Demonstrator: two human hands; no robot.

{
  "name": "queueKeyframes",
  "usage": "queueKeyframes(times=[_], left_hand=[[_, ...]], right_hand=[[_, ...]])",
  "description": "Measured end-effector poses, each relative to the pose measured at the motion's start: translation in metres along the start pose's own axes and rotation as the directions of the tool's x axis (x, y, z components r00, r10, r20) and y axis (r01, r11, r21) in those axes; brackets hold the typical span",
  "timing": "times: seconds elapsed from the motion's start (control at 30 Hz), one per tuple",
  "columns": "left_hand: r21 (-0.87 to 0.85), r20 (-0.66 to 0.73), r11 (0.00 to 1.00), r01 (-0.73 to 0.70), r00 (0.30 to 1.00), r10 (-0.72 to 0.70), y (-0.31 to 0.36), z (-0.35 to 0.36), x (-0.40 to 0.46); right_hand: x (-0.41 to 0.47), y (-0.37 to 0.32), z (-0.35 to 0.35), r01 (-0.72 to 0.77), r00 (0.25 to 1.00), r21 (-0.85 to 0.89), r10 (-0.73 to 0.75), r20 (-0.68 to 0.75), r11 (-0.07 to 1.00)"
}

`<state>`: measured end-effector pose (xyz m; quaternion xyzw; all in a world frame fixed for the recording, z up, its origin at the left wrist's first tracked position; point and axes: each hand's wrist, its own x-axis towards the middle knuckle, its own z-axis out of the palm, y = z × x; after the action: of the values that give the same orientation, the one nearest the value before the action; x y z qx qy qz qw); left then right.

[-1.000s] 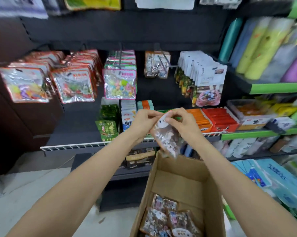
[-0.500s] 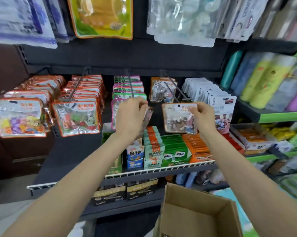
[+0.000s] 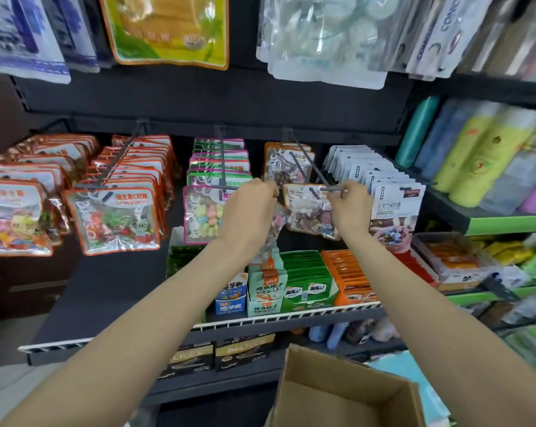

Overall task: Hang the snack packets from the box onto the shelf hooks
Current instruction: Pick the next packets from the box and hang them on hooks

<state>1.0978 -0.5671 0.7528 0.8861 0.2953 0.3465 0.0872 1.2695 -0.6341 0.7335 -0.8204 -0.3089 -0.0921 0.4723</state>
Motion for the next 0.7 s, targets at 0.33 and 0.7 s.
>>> queueKeyframes(times=[0.33, 0.7], left_hand=[[0.048, 0.027, 0.997, 0.060, 0.998, -0.061, -0.002, 0.022, 0.031], [-0.261, 0.055, 0.923, 0.282, 0.959, -0.278, 0.008, 0.022, 0.013]], right_hand=[[0.076, -0.004, 0.061, -0.035, 0.993, -0.175, 0.055, 0.108, 0.984], [0.001, 0.017, 0.006, 0.100, 0.960, 0.219, -0.152, 0.236, 0.971]])
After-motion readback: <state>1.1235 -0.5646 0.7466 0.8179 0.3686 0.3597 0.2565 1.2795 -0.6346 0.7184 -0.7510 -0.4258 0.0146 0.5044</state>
